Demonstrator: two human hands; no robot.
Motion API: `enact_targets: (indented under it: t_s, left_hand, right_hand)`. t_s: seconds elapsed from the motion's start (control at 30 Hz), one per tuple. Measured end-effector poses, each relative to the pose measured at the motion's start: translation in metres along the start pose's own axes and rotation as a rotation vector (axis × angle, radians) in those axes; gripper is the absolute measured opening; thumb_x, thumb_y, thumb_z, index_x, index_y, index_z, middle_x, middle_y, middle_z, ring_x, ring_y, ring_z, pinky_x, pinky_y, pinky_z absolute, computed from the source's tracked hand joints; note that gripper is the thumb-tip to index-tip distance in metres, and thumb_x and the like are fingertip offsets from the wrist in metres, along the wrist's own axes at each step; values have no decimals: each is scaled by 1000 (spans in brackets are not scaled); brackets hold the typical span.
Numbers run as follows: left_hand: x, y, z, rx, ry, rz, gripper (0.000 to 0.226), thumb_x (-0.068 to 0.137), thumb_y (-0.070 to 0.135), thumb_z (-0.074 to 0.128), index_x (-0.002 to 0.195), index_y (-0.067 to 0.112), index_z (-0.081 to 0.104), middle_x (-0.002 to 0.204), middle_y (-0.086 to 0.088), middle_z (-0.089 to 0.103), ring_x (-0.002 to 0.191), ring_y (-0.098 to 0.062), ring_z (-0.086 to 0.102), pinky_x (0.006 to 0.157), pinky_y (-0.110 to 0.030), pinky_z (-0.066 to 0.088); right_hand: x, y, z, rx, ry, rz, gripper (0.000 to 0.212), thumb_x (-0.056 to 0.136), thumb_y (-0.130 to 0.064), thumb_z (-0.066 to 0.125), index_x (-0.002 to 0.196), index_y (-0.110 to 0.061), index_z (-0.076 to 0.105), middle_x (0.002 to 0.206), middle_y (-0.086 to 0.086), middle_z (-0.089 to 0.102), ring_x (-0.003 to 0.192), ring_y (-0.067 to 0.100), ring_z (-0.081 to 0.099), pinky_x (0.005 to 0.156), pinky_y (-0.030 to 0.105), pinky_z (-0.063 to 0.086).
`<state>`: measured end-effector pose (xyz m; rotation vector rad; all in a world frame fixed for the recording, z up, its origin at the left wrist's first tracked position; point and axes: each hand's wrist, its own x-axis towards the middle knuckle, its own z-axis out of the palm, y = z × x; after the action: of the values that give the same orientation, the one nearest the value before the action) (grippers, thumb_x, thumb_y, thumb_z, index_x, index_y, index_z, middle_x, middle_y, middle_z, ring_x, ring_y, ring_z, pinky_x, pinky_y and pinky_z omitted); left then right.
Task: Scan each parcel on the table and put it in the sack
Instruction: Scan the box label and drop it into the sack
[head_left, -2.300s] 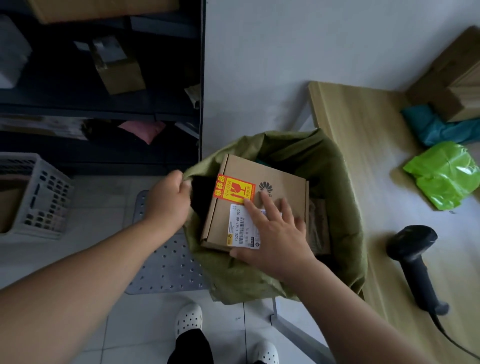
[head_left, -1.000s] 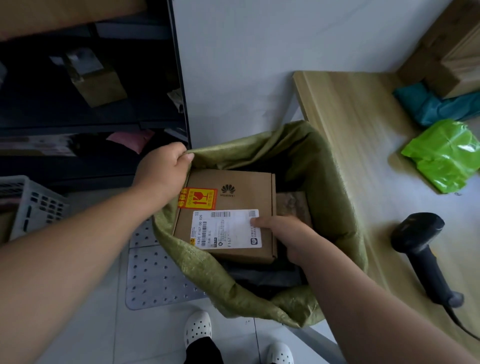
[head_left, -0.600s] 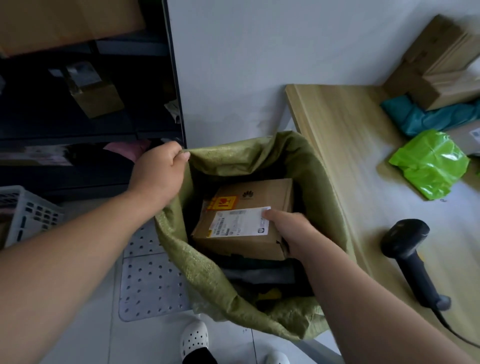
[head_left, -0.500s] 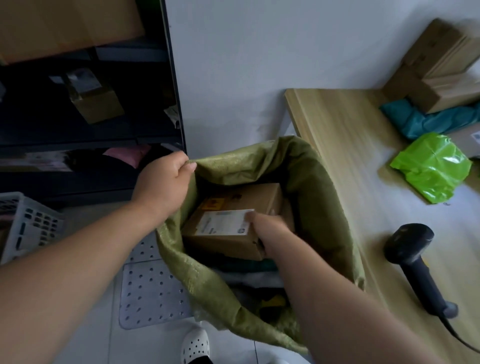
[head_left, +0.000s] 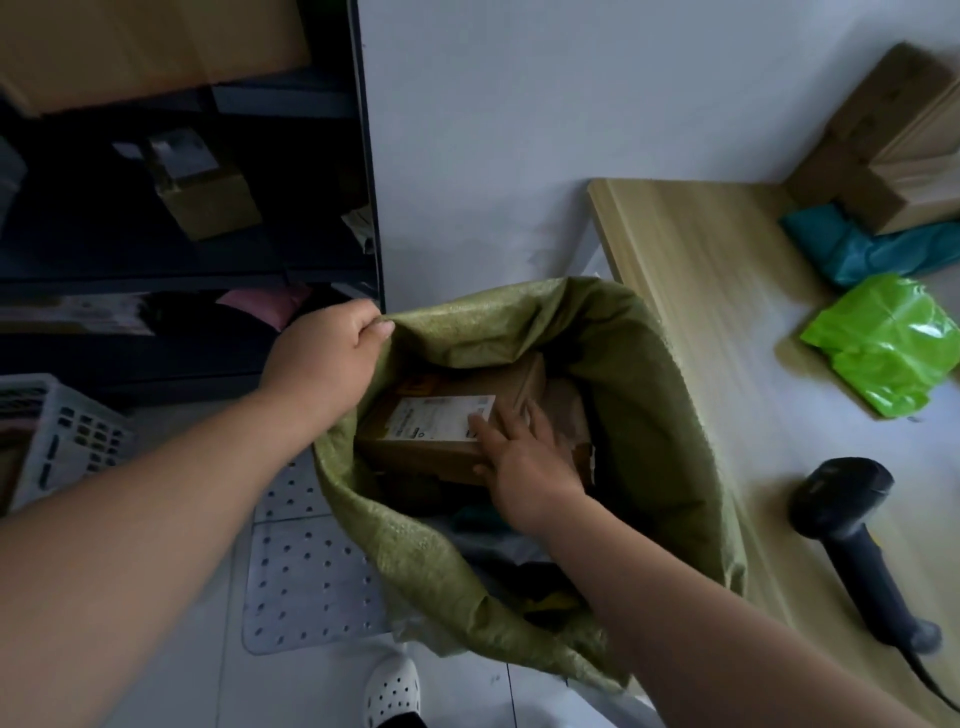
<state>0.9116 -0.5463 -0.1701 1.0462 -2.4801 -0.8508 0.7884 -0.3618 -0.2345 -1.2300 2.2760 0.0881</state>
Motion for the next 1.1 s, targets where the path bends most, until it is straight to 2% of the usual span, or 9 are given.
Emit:
enact_targets:
  t_s: [0.2, 0.33, 0.47, 0.63, 0.77, 0.87, 0.93, 1.0, 1.1]
  left_hand:
    - [-8, -4, 8, 28, 31, 57, 31, 96, 28, 51, 68, 15, 50, 51, -7, 48, 49, -24, 48, 47, -35, 35]
    - [-9, 1, 5, 57, 55, 28, 29, 96, 30, 49, 76, 10, 55, 58, -9, 53, 55, -27, 52, 51, -37, 38]
    - [-22, 19, 2, 288, 38, -9, 36, 95, 38, 49, 124, 17, 53, 107, -8, 62, 97, -28, 57, 81, -41, 45]
    - [-76, 57, 10, 599, -102, 269, 67, 90, 58, 42, 146, 24, 29, 151, -3, 34, 142, -26, 21, 112, -49, 14]
    - [-128, 95, 26, 546, -661, 370, 84, 77, 82, 18, 138, 29, 41, 139, 5, 49, 139, -19, 27, 113, -52, -3]
    - [-163, 109, 40, 719, -892, 373, 71, 76, 74, 44, 129, 28, 51, 129, 2, 56, 135, -22, 31, 114, -56, -8]
    - [-180, 115, 46, 804, -880, 351, 29, 88, 38, 54, 112, 25, 63, 109, 1, 64, 122, -22, 45, 115, -56, -8]
    - [-194, 122, 49, 880, -802, 305, 21, 90, 17, 49, 100, 23, 67, 95, 0, 64, 107, -21, 54, 116, -54, -4]
    - [-206, 138, 50, 901, -648, 245, 17, 91, 23, 53, 103, 26, 65, 100, 2, 64, 114, -22, 51, 116, -53, 1]
  right_hand:
    - [32, 10, 12, -91, -112, 38, 61, 105, -33, 37, 157, -37, 6, 168, 0, -5, 150, 35, 12, 120, 48, 9]
    - [29, 12, 6, -131, -159, 58, 71, 102, -32, 44, 157, -38, 0, 168, -1, -11, 151, 36, 7, 120, 53, 7]
    - [-3, 15, -1, -65, -58, 6, 71, 103, -34, 42, 157, -37, -4, 167, -3, -15, 152, 34, -2, 120, 54, 4]
    - [-60, 21, -13, -12, 28, -61, 66, 104, -39, 38, 158, -34, 0, 168, -3, -1, 154, 27, 0, 121, 48, 6]
    - [-114, 36, -35, 45, 112, -34, 61, 104, -42, 38, 158, -28, 13, 167, 1, 13, 152, 24, 14, 122, 41, 13]
    - [-153, 59, -50, 80, 140, -36, 58, 104, -43, 38, 157, -27, 20, 166, 0, 20, 151, 24, 19, 120, 38, 16]
    - [-178, 80, -55, 73, 150, -48, 58, 104, -43, 38, 157, -26, 22, 165, 0, 23, 149, 25, 24, 119, 39, 19]
    - [-200, 103, -56, 61, 154, -63, 57, 104, -43, 38, 156, -25, 24, 164, 1, 25, 146, 27, 30, 117, 40, 23]
    - [-226, 137, -55, 54, 165, -89, 56, 104, -43, 39, 155, -23, 28, 161, 2, 31, 143, 28, 35, 114, 40, 28]
